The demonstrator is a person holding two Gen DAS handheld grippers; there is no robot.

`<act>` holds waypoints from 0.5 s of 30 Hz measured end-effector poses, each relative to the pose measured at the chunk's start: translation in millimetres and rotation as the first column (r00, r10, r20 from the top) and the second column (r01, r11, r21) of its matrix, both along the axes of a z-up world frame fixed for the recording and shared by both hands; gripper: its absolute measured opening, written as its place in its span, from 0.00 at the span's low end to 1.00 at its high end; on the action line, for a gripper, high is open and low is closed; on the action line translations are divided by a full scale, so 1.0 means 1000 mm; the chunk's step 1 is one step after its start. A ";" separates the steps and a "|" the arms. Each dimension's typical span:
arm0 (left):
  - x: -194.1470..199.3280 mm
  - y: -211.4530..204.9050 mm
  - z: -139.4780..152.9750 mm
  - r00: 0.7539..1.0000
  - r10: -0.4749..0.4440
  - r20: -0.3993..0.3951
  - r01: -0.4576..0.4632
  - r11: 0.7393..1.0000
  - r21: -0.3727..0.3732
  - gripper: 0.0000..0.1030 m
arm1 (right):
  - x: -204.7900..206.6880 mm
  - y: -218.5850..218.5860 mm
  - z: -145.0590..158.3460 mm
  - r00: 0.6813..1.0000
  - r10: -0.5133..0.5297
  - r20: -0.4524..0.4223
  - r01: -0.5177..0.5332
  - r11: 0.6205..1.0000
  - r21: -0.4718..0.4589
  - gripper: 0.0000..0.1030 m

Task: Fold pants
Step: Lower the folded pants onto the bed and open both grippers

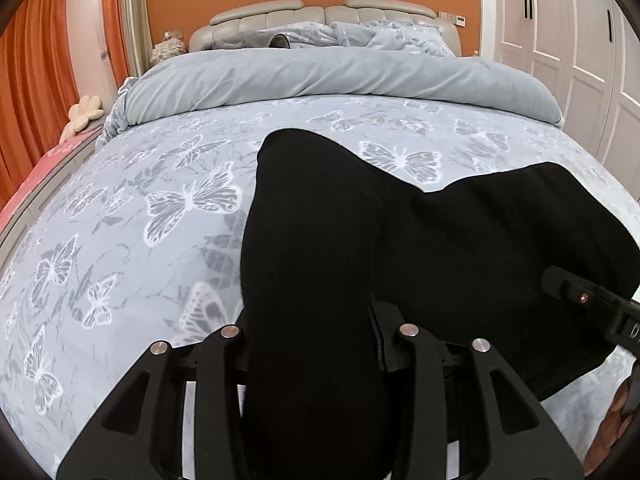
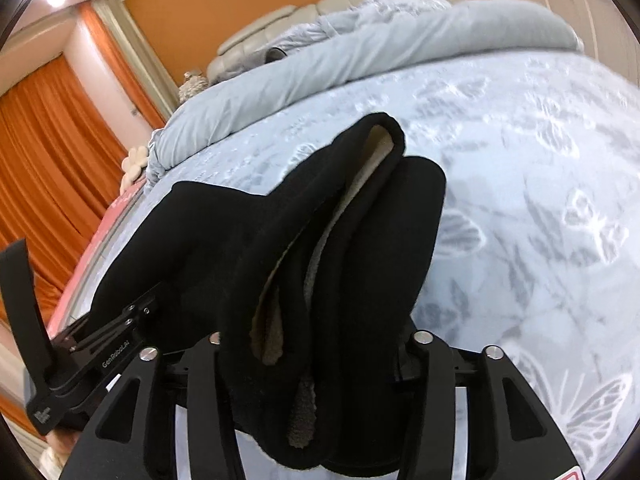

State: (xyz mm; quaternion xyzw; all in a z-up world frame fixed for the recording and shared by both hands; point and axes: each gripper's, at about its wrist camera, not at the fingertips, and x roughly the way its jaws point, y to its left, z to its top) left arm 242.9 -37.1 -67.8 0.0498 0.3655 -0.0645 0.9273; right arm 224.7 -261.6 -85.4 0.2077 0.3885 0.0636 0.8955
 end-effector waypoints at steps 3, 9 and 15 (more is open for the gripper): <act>0.001 0.002 -0.005 1.000 0.025 -0.003 -0.025 0.999 0.024 0.56 | 0.004 -0.012 -0.013 0.998 -0.008 -0.068 0.010 1.000 0.029 0.58; -0.009 0.047 0.027 0.956 0.258 0.137 -0.267 0.962 0.054 0.77 | -0.015 -0.046 0.012 0.979 -0.195 -0.056 0.196 0.980 0.022 0.65; -0.019 0.060 0.068 0.976 0.197 0.087 -0.181 0.970 -0.164 0.74 | -0.034 0.005 0.070 0.991 -0.038 0.129 0.052 0.993 -0.105 0.25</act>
